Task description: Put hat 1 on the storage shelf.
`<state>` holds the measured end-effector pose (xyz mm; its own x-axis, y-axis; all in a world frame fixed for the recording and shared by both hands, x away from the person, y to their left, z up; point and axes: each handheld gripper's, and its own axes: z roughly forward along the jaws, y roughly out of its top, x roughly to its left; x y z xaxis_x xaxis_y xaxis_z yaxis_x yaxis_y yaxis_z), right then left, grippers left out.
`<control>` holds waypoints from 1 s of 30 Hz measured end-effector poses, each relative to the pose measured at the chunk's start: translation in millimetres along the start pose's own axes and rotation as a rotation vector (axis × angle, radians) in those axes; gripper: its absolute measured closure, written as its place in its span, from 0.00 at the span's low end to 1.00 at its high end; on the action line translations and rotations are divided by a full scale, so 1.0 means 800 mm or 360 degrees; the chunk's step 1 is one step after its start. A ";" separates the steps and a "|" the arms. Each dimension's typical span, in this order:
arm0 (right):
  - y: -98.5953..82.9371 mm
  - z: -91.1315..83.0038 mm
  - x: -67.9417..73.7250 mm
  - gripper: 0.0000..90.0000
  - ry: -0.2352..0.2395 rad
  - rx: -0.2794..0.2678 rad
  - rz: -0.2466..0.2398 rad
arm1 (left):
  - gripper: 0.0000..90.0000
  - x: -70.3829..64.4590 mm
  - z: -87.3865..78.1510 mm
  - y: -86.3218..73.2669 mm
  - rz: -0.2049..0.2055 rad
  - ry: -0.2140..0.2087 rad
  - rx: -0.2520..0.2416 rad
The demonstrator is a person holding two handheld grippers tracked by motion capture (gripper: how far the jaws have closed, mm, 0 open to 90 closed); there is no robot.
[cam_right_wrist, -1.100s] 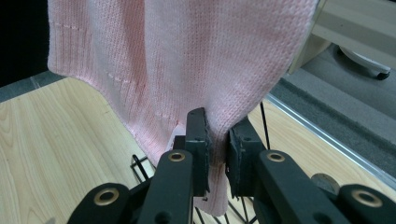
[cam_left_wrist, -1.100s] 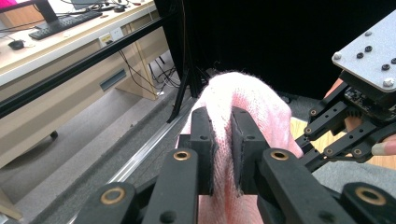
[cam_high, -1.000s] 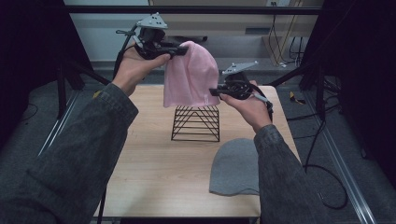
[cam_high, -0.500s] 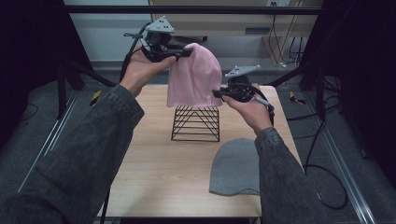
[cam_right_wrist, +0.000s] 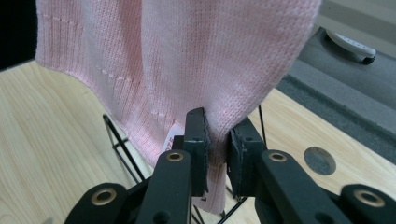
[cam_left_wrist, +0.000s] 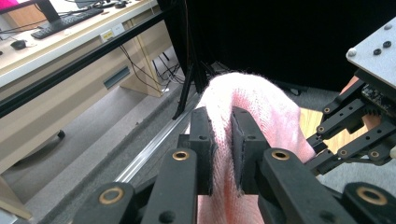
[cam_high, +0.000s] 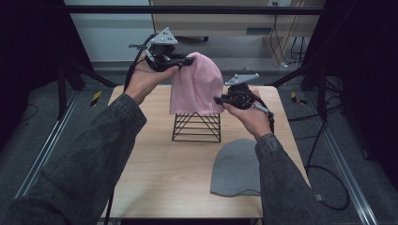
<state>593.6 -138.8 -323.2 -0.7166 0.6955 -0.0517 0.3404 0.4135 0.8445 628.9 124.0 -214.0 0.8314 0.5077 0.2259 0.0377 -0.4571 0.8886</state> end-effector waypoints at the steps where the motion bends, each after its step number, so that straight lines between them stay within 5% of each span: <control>1: -0.006 0.002 0.002 0.88 0.0008 0.0010 -0.0005 | 0.89 -0.002 0.001 -0.003 0.0001 -0.0002 -0.0001; 8: -0.027 0.011 0.008 0.88 0.0024 0.0053 -0.0013 | 0.89 -0.016 0.003 -0.019 0.0038 -0.0014 0.0037; 22: -0.057 0.022 0.014 0.88 0.0043 0.0167 -0.0001 | 0.89 -0.037 0.010 -0.057 -0.0034 -0.0064 0.0089; 27: -0.065 0.028 0.014 0.83 0.0050 0.0217 0.0002 | 0.89 -0.043 0.013 -0.070 -0.0035 -0.0081 0.0112; 30: -0.068 0.026 0.014 0.70 0.0047 0.0239 0.0014 | 0.89 -0.045 0.014 -0.079 -0.0065 -0.0097 0.0106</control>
<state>580.0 -141.1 -380.8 -0.7300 0.6828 -0.0274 0.4322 0.4923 0.7556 602.5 126.3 -282.6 0.8606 0.4825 0.1632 0.1074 -0.4852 0.8678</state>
